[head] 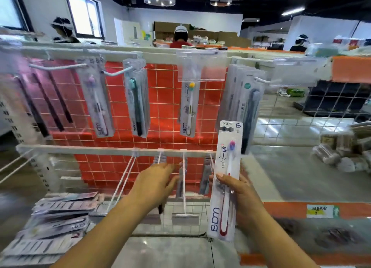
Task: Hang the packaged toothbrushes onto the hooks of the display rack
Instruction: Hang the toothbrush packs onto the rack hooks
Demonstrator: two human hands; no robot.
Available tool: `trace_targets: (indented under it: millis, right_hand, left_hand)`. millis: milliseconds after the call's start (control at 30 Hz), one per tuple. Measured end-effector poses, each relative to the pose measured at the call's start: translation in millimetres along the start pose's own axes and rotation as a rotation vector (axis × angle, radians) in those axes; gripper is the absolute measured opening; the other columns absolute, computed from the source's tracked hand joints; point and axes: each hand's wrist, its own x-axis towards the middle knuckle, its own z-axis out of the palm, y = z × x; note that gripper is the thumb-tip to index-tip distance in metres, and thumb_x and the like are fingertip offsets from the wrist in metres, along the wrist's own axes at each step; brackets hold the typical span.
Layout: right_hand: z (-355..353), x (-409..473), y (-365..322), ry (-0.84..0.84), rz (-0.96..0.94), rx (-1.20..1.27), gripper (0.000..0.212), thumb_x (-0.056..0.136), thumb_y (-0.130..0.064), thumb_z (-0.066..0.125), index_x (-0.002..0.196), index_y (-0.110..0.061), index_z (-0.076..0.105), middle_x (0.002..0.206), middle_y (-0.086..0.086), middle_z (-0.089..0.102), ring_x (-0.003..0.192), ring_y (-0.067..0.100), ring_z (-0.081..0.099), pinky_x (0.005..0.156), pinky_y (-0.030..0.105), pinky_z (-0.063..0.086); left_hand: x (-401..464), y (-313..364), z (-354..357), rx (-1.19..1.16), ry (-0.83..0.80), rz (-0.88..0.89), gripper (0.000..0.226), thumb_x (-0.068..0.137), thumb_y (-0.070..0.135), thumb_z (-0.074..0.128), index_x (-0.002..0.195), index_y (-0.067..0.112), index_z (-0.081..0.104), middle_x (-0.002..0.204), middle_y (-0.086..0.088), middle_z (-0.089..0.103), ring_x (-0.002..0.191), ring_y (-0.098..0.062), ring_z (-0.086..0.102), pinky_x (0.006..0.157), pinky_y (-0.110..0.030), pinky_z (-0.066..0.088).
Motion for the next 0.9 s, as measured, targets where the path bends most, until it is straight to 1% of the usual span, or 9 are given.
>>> trace_targets:
  millis: [67, 167, 300, 433, 467, 533, 667, 800, 900]
  right_hand:
    - [12, 2, 3, -0.026, 0.007, -0.014, 0.051, 0.063, -0.016, 0.078, 0.110, -0.010, 0.060, 0.101, 0.024, 0.068, 0.090, 0.042, 0.066, 0.081, 0.054, 0.054]
    - [30, 7, 10, -0.062, 0.005, 0.001, 0.047, 0.066, -0.017, 0.072, 0.111, -0.006, 0.060, 0.091, 0.018, 0.071, 0.075, 0.032, 0.070, 0.068, 0.043, 0.059]
    - [57, 16, 20, -0.071, 0.051, 0.018, 0.051, 0.064, -0.024, 0.068, 0.112, -0.007, 0.062, 0.094, 0.018, 0.071, 0.077, 0.031, 0.069, 0.070, 0.043, 0.059]
    - [91, 21, 28, -0.117, 0.053, 0.037, 0.032, 0.072, -0.024, 0.065, 0.102, -0.012, 0.064, 0.076, 0.009, 0.072, 0.065, 0.023, 0.069, 0.062, 0.038, 0.059]
    - [99, 22, 30, -0.137, 0.058, 0.049, 0.028, 0.077, -0.022, 0.062, 0.103, -0.010, 0.063, 0.072, 0.008, 0.071, 0.062, 0.021, 0.069, 0.058, 0.035, 0.058]
    - [115, 22, 35, -0.164, 0.073, 0.049, 0.030, 0.082, -0.020, 0.059, 0.110, -0.007, 0.060, 0.069, 0.006, 0.071, 0.062, 0.019, 0.069, 0.056, 0.032, 0.058]
    - [145, 23, 45, -0.175, 0.059, -0.023, 0.054, 0.067, -0.026, 0.066, 0.117, -0.006, 0.058, 0.081, 0.010, 0.071, 0.072, 0.025, 0.069, 0.067, 0.039, 0.058]
    - [176, 26, 49, -0.195, 0.049, -0.054, 0.058, 0.058, -0.018, 0.070, 0.114, -0.015, 0.055, 0.098, 0.017, 0.069, 0.085, 0.033, 0.069, 0.073, 0.046, 0.057]
    - [202, 30, 48, -0.205, 0.047, -0.083, 0.067, 0.056, -0.015, 0.075, 0.120, -0.011, 0.053, 0.105, 0.022, 0.067, 0.092, 0.039, 0.067, 0.079, 0.052, 0.055]
  left_hand:
    - [-6, -13, -4, 0.013, 0.005, -0.023, 0.034, 0.096, 0.041, 0.041, 0.121, 0.022, 0.052, 0.118, 0.003, 0.059, 0.105, -0.012, 0.055, 0.085, -0.025, 0.045]
    - [-13, -33, -8, -0.013, -0.012, -0.071, 0.037, 0.096, 0.042, 0.041, 0.125, 0.022, 0.051, 0.120, 0.003, 0.059, 0.107, -0.015, 0.056, 0.087, -0.029, 0.048]
    - [-25, -61, -15, -0.028, -0.044, -0.118, 0.028, 0.096, 0.040, 0.044, 0.115, 0.022, 0.056, 0.110, 0.003, 0.062, 0.096, -0.013, 0.058, 0.082, -0.031, 0.051]
    - [-38, -91, -27, -0.011, -0.048, -0.152, 0.031, 0.096, 0.042, 0.043, 0.117, 0.022, 0.055, 0.113, 0.004, 0.061, 0.100, -0.015, 0.058, 0.081, -0.029, 0.048]
    - [-41, -99, -29, -0.018, -0.050, -0.163, 0.031, 0.096, 0.042, 0.043, 0.117, 0.023, 0.055, 0.113, 0.004, 0.061, 0.100, -0.015, 0.058, 0.081, -0.029, 0.048]
    - [-49, -114, -34, -0.028, -0.046, -0.163, 0.028, 0.095, 0.040, 0.044, 0.114, 0.023, 0.057, 0.112, 0.005, 0.062, 0.099, -0.015, 0.058, 0.081, -0.031, 0.048]
    - [-61, -143, -41, -0.021, -0.041, -0.160, 0.027, 0.096, 0.039, 0.044, 0.112, 0.023, 0.057, 0.113, 0.006, 0.062, 0.101, -0.014, 0.058, 0.082, -0.026, 0.046]
    - [-68, -167, -48, -0.017, -0.028, -0.158, 0.030, 0.096, 0.039, 0.043, 0.118, 0.023, 0.054, 0.115, 0.007, 0.061, 0.104, -0.011, 0.057, 0.082, -0.022, 0.043]
    - [-73, -182, -53, 0.010, -0.019, -0.141, 0.032, 0.096, 0.040, 0.042, 0.122, 0.024, 0.052, 0.117, 0.008, 0.060, 0.105, -0.011, 0.056, 0.084, -0.024, 0.044]
